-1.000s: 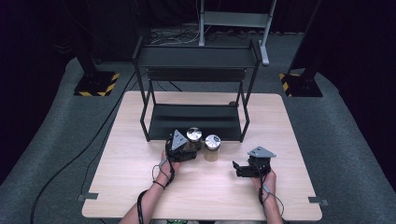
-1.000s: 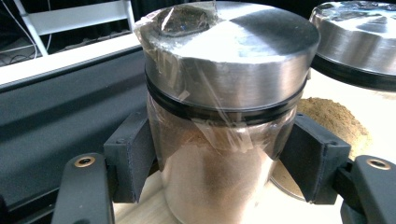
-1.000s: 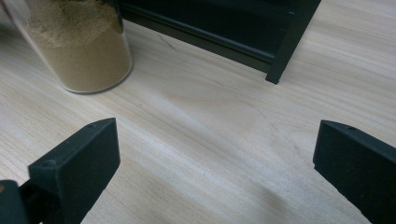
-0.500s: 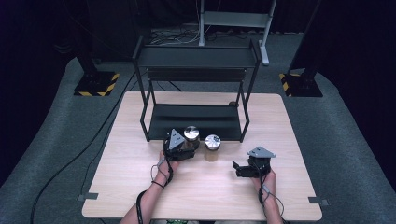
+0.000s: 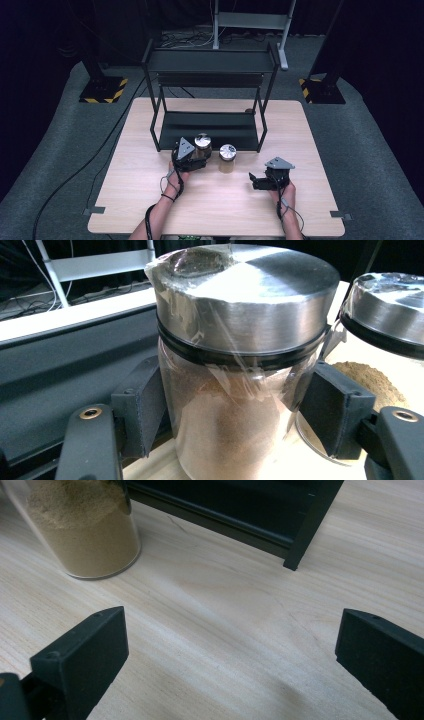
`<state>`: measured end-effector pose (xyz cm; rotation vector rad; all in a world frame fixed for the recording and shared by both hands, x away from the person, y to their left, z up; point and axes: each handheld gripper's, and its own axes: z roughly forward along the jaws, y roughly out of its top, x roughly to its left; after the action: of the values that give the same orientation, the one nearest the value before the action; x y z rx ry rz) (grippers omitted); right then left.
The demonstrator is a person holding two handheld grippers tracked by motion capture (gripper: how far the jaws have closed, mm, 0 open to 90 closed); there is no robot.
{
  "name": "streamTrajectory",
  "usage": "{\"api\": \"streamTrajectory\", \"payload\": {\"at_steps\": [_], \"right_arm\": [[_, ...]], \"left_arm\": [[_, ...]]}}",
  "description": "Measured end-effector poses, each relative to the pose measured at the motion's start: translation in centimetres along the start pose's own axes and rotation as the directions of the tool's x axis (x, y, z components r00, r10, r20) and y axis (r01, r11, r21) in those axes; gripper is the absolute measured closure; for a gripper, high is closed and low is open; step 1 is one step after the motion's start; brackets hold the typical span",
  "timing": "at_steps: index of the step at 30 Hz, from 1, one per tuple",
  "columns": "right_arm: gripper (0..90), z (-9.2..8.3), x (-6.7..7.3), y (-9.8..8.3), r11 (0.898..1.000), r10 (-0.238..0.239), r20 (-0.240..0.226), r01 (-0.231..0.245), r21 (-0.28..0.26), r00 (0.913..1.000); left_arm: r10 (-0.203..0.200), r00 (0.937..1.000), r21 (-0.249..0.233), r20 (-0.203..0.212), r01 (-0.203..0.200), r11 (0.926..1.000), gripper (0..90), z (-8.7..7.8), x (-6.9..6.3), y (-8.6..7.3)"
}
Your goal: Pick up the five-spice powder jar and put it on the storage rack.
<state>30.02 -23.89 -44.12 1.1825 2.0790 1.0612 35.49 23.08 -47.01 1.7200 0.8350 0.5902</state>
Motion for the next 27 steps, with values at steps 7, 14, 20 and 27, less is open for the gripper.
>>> {"api": "streamTrajectory", "payload": {"at_steps": [7, 14, 20, 27], "right_arm": [[0.0, 0.03, 0.08, 0.05, 1.000, -0.003, 0.002, 0.003, 0.003, 1.0000], [0.0, 0.05, 0.17, 0.07, 1.000, -0.007, 0.005, 0.007, 0.004, 1.0000], [0.0, 0.06, 0.17, 0.09, 1.000, -0.010, 0.004, 0.010, 0.004, 0.9999], [0.0, 0.07, 0.19, 0.12, 1.000, -0.010, 0.004, 0.010, 0.006, 0.9999]], "left_arm": [[-0.006, 0.9999, -0.010, -0.012, 0.005, 0.9999, 30.7, -0.24, 0.08, 0.03], [-0.003, 0.9995, -0.016, -0.032, 0.002, 0.9999, 30.7, -0.40, -0.07, 0.12], [0.000, 0.9988, -0.016, -0.048, 0.000, 0.9999, 30.7, -0.53, -0.13, 0.28], [-0.001, 0.9983, -0.015, -0.058, 0.000, 0.9999, 30.7, -0.61, -0.17, 0.43]]}}
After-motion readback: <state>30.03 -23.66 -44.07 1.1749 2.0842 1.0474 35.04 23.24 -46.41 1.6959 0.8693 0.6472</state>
